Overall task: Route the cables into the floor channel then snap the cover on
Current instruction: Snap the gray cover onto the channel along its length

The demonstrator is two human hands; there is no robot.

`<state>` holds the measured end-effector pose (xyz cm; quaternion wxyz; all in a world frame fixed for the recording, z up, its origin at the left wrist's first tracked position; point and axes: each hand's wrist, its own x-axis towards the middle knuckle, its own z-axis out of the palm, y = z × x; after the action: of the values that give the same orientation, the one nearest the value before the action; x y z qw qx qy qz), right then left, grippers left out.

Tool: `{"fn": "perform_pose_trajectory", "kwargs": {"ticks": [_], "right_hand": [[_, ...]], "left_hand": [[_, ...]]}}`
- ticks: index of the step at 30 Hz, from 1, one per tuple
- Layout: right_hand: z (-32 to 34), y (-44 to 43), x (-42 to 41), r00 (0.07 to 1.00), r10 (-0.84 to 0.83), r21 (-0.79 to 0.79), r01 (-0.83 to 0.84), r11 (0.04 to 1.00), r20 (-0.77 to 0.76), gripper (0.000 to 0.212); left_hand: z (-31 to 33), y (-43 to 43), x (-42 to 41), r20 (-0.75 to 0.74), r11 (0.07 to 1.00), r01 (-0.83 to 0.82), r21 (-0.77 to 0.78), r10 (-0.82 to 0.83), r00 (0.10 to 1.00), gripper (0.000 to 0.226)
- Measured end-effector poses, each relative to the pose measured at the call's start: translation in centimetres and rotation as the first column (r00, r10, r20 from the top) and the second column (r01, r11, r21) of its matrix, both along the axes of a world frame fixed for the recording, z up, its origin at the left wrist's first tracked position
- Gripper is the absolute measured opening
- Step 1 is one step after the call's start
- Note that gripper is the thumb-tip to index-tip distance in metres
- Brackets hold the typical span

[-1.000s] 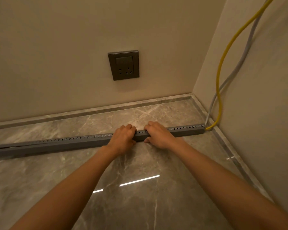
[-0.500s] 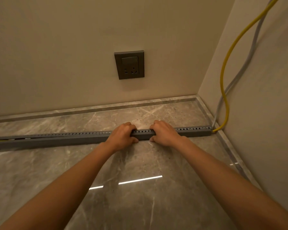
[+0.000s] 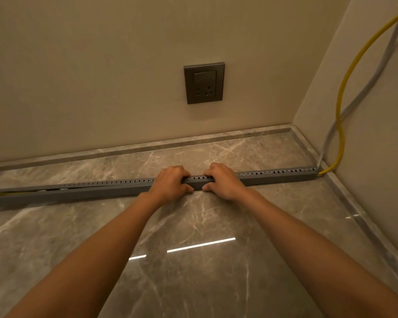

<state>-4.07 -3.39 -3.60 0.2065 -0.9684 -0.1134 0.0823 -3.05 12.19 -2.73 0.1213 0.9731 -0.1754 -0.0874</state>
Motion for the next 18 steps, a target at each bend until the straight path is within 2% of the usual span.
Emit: {"fn": "perform_pose_trajectory", "kwargs": {"ticks": [6,12,18], "right_hand": [[0.4,0.6,-0.2,0.998,-0.057,-0.025,0.057,0.998,0.009,0.028],[0.9,1.1,-0.4,0.995,-0.092,-0.089,0.089,0.992,-0.033,0.031],[1.0,5.5,-0.2,0.995,-0.073,-0.029,0.072,0.997,-0.063,0.030]], "left_hand": [[-0.3,0.1,-0.1,0.043,0.999,0.030,-0.013,-0.029,0.999,0.033],[0.3,1.7,0.2,-0.054,0.995,0.072,-0.076,-0.076,0.996,0.035],[0.6,7.9,0.4,-0.064,1.000,-0.010,-0.027,0.008,0.998,0.036]]}}
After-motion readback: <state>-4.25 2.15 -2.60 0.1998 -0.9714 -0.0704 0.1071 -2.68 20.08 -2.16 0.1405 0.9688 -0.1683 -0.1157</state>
